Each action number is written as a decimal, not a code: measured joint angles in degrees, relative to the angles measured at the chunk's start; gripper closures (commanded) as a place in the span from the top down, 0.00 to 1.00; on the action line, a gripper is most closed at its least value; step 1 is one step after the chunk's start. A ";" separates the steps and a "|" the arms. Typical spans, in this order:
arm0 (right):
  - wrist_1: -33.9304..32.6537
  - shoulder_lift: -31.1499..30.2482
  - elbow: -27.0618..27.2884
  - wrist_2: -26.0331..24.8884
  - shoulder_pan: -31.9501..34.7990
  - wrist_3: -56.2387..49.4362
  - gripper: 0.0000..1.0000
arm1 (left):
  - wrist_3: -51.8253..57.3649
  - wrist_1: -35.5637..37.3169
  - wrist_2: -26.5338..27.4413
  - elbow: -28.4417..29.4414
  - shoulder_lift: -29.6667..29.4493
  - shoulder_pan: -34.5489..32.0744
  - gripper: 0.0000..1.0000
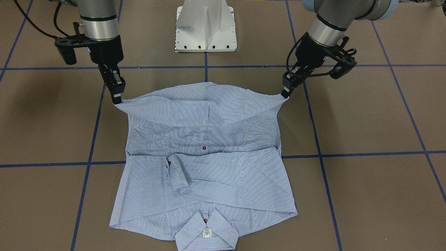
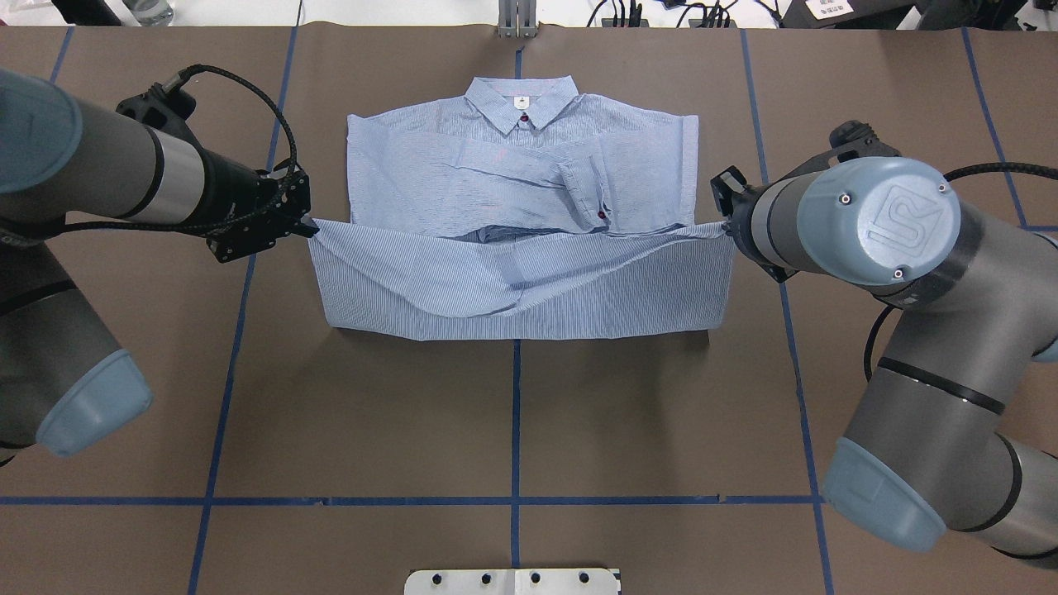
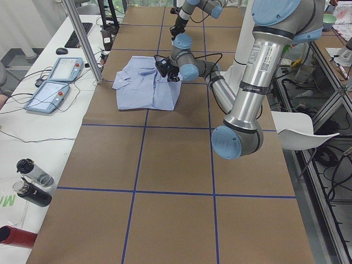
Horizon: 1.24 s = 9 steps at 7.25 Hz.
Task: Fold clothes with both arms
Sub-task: 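Lift the hem with both grippers and fold it toward the collar, then lay the hem down near the collar and open both grippers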
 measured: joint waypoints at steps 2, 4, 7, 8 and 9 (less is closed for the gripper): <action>0.67 2.50 -3.89 -2.28 1.45 -0.24 0.00 | 0.06 -2.65 -0.11 6.25 -2.75 -1.56 0.00; 4.02 5.61 -10.58 -5.22 2.34 -0.42 0.00 | 0.33 -6.58 -0.08 13.42 -5.43 -3.34 0.00; 12.54 10.96 -23.58 -6.17 5.97 -2.31 0.00 | 0.53 -13.36 0.24 24.04 -9.44 -5.60 0.00; 14.86 12.63 -27.95 -5.99 7.01 -3.40 0.00 | 0.53 -15.95 0.43 28.04 -11.00 -6.03 0.00; 18.11 13.69 -32.21 -5.83 7.59 -4.25 0.00 | 0.51 -19.06 0.80 31.91 -12.24 -6.19 0.00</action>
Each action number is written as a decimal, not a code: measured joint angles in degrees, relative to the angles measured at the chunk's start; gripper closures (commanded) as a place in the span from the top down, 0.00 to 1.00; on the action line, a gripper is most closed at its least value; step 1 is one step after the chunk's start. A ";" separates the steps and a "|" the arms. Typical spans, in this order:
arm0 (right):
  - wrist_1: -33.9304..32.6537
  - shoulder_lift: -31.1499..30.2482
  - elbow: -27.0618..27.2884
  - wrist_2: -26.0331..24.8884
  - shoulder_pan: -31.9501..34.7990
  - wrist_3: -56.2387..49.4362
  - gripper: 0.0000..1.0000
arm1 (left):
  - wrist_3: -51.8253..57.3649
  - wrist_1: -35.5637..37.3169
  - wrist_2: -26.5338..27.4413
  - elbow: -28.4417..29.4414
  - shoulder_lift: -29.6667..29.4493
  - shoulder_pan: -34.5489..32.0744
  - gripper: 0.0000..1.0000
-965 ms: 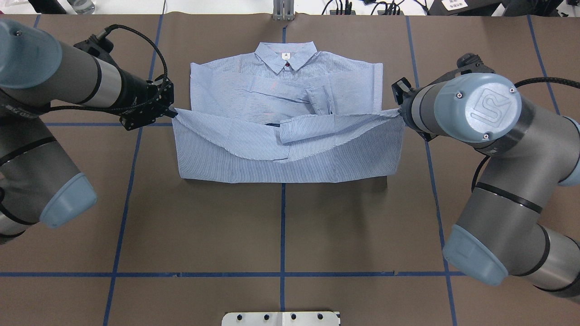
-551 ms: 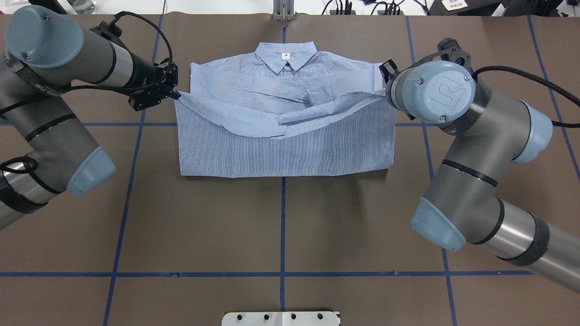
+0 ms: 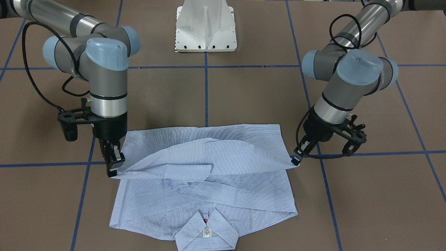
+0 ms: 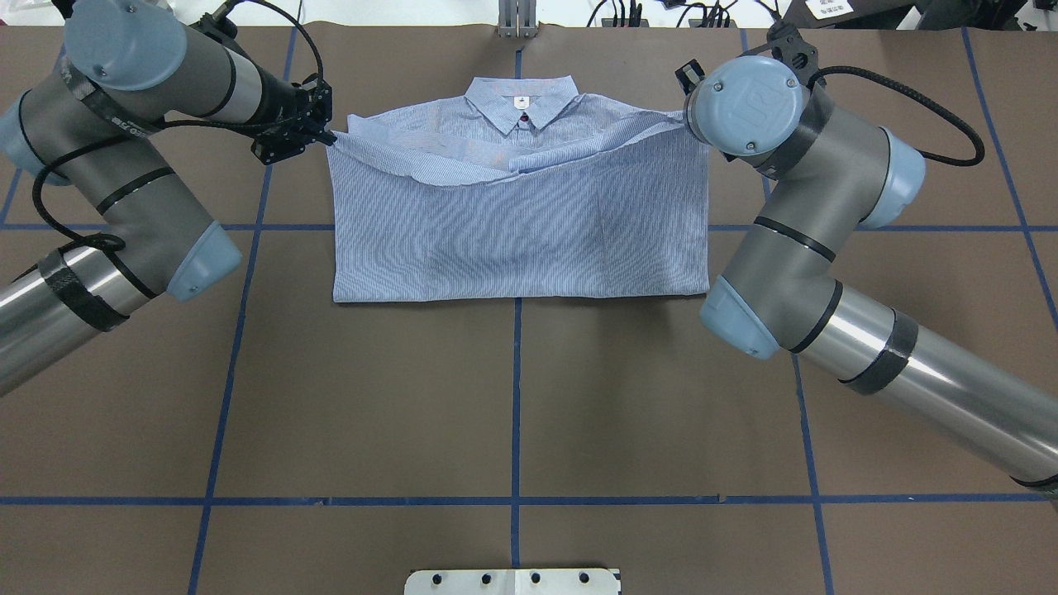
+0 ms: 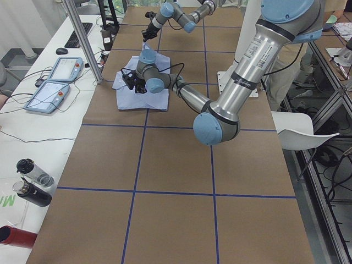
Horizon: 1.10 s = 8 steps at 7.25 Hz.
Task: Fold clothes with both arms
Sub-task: 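Lay the hem down near the collar and open both grippers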
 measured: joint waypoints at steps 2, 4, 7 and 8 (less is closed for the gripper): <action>3.70 2.56 -7.37 0.43 0.22 -0.51 0.00 | -0.04 -3.83 2.19 6.09 -2.77 -0.04 0.00; 4.87 4.21 -13.03 0.95 0.10 -0.97 0.00 | -0.01 -7.42 3.40 11.85 -5.70 0.03 0.00; 8.74 4.96 -18.25 1.09 0.04 -2.00 0.49 | 0.09 -13.25 5.21 20.41 -8.72 0.34 0.50; 10.46 5.47 -19.87 1.22 0.14 -2.03 0.70 | 0.52 -15.02 6.54 22.66 -8.88 0.58 0.57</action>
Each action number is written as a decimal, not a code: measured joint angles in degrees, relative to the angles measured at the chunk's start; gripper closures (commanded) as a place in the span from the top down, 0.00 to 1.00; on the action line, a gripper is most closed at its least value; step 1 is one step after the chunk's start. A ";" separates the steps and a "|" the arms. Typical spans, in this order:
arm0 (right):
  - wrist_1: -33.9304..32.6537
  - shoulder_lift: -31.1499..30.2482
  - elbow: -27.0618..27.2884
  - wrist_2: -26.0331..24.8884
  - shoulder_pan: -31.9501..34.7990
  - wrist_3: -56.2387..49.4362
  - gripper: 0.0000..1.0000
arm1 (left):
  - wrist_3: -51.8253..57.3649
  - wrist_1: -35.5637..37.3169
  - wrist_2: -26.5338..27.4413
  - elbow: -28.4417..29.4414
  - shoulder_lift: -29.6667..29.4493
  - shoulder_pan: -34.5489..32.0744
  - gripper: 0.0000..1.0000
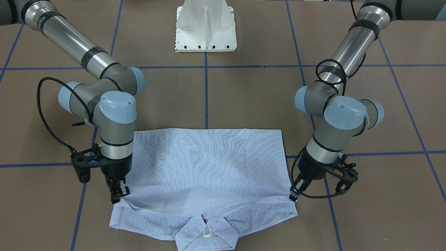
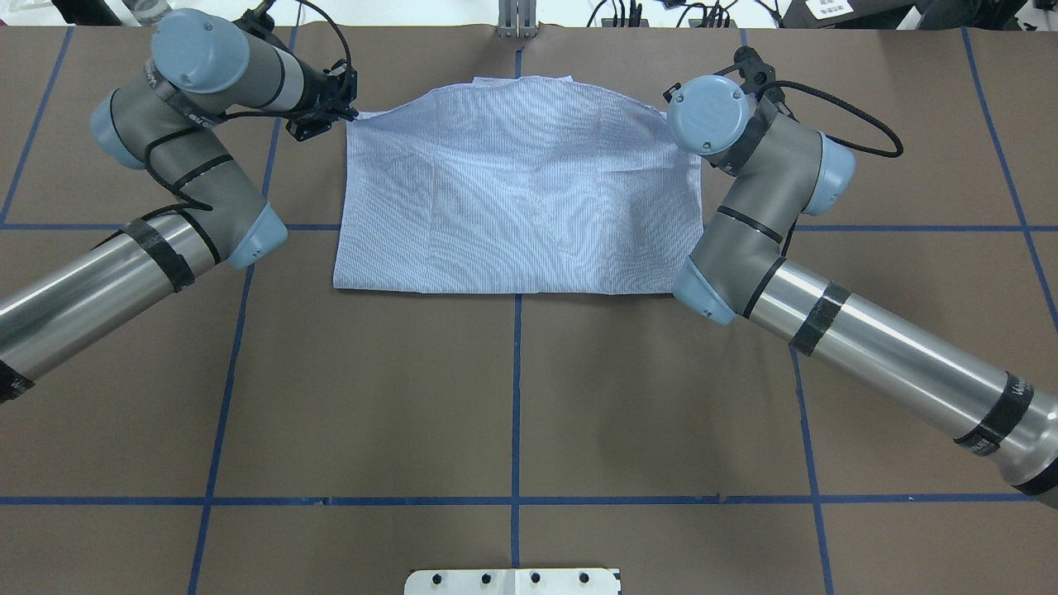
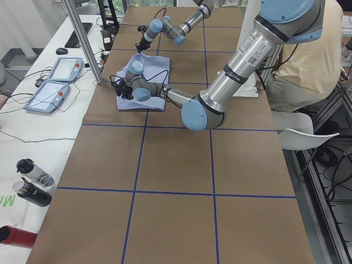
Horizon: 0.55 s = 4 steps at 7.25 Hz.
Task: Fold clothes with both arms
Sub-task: 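Lay the hem down near the collar and open both grippers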
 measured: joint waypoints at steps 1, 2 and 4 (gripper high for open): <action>2.23 0.37 -1.46 0.53 0.41 0.05 0.87 | 1.22 -0.79 1.49 1.25 0.00 0.14 0.57; 3.37 0.82 -2.11 1.92 1.44 0.16 0.91 | 2.49 -1.09 2.55 1.67 0.02 0.02 0.57; 3.85 2.08 -1.05 6.52 3.91 0.33 0.92 | 3.34 -0.90 2.03 -0.96 0.58 -1.40 0.57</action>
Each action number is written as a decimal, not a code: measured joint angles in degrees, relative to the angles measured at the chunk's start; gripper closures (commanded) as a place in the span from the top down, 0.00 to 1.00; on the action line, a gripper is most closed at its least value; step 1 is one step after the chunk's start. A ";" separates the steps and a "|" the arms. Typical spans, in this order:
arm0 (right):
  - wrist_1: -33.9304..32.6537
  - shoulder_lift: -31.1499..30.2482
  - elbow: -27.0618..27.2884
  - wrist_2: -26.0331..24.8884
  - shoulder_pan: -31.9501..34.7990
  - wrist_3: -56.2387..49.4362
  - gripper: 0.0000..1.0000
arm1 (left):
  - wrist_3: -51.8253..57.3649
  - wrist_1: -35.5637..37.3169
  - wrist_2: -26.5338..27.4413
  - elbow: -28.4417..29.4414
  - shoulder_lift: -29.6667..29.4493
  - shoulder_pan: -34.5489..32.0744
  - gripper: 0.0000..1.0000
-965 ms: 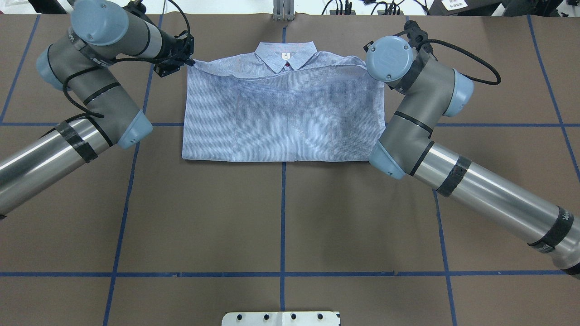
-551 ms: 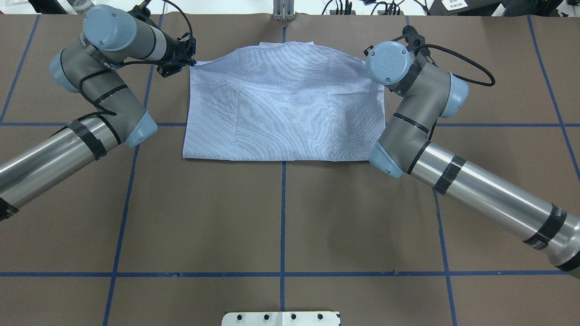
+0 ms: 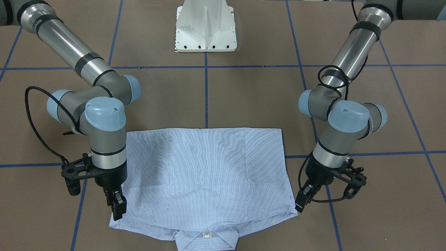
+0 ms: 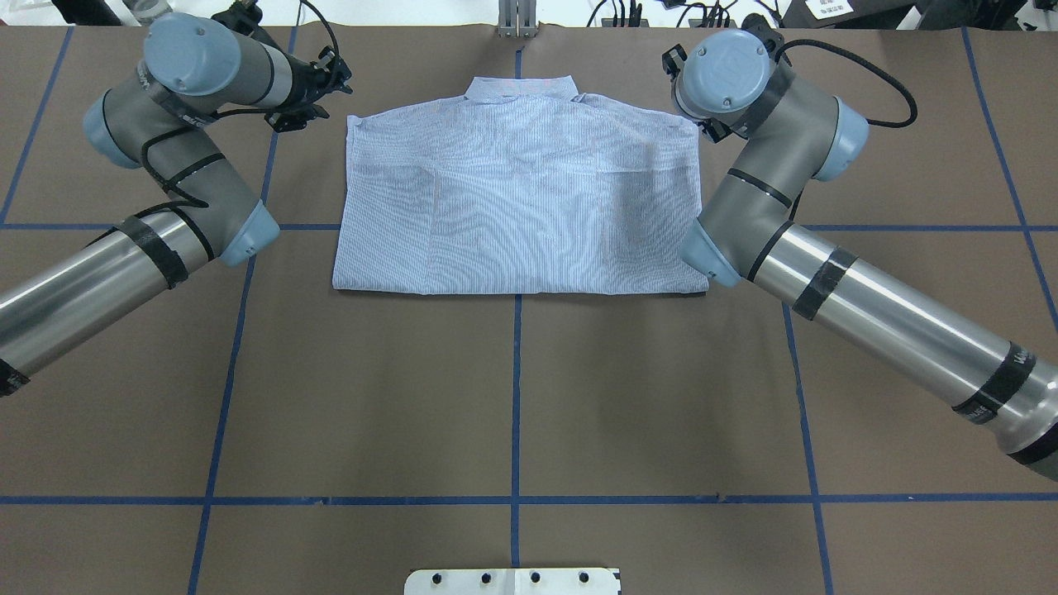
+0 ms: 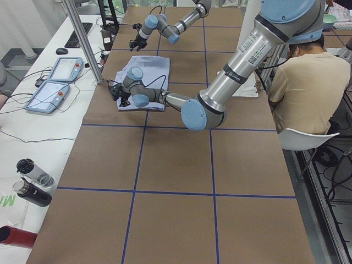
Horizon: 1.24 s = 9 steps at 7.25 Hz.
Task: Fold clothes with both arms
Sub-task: 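Lay the hem down near the collar and open both grippers, then move the right gripper to the folded shirt's corner nearest it and grasp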
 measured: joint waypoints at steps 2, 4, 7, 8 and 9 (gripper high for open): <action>-1.00 -4.63 8.59 4.67 0.45 0.23 0.92 | 0.12 0.37 -5.93 -7.60 4.30 -1.86 0.57; -1.83 -15.46 21.66 5.56 -4.18 0.84 0.92 | 0.11 0.41 -8.07 -13.58 8.37 -2.35 0.57; -1.23 -26.21 30.32 -1.01 -14.71 6.96 0.89 | 0.20 0.53 -8.14 -16.36 10.78 -2.41 0.57; -1.17 -26.83 30.49 -3.14 -16.85 7.80 0.88 | 0.33 0.52 -8.07 -16.41 11.10 -2.41 0.57; -1.16 -27.15 30.39 -4.05 -18.00 8.10 0.85 | 0.45 0.53 -7.99 -16.47 11.26 -2.42 0.57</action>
